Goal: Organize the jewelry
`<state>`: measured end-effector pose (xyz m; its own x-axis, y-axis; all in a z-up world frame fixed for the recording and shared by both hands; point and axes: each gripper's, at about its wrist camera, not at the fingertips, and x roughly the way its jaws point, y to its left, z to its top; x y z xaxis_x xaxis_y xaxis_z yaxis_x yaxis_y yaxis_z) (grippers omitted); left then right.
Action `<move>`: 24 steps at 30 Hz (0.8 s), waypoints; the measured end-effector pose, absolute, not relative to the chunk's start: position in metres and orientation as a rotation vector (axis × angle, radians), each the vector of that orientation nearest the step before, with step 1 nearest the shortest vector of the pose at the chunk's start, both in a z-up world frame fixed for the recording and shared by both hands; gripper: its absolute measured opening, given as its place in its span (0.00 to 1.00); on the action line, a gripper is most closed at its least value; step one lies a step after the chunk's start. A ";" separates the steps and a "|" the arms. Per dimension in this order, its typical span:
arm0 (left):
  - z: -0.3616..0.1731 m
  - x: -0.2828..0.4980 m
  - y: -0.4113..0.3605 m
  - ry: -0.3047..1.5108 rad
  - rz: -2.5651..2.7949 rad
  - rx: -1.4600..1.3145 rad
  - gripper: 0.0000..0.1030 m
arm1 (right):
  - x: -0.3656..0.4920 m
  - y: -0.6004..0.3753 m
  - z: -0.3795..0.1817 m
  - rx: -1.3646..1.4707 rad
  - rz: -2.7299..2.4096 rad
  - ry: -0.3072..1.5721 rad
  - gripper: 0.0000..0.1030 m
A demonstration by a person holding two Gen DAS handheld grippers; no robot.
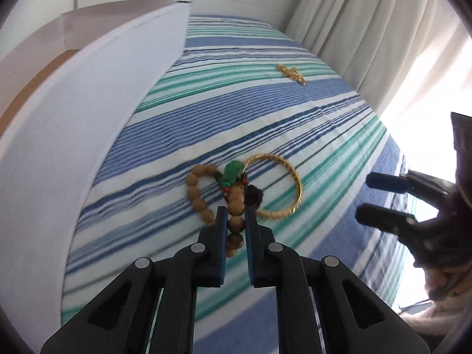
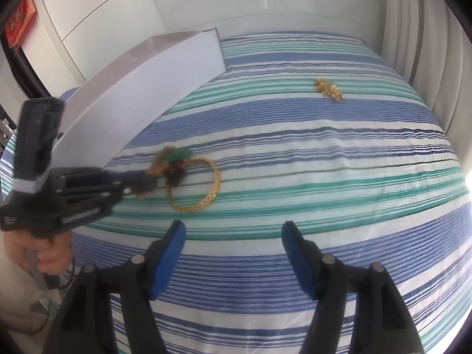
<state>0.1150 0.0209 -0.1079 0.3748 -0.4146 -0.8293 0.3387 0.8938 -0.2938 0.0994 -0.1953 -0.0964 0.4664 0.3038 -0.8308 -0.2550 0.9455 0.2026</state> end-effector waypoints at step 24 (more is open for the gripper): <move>-0.069 0.040 0.117 1.102 -0.352 -0.331 0.09 | 0.079 -0.066 -0.109 -0.086 0.758 1.072 0.67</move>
